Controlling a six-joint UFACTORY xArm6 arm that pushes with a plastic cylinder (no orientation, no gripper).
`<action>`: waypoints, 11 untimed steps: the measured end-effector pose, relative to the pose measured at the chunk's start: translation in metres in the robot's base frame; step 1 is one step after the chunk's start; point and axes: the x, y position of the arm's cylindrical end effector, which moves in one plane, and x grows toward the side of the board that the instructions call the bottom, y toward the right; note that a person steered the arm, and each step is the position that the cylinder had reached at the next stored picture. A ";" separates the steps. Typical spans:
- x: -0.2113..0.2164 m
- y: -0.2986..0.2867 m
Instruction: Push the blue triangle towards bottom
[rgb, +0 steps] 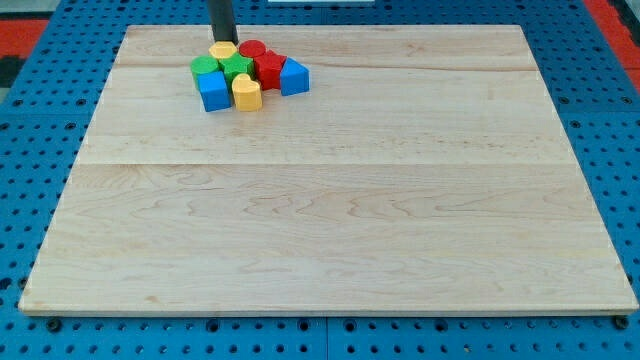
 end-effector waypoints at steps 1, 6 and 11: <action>0.000 -0.001; 0.097 0.115; 0.147 0.230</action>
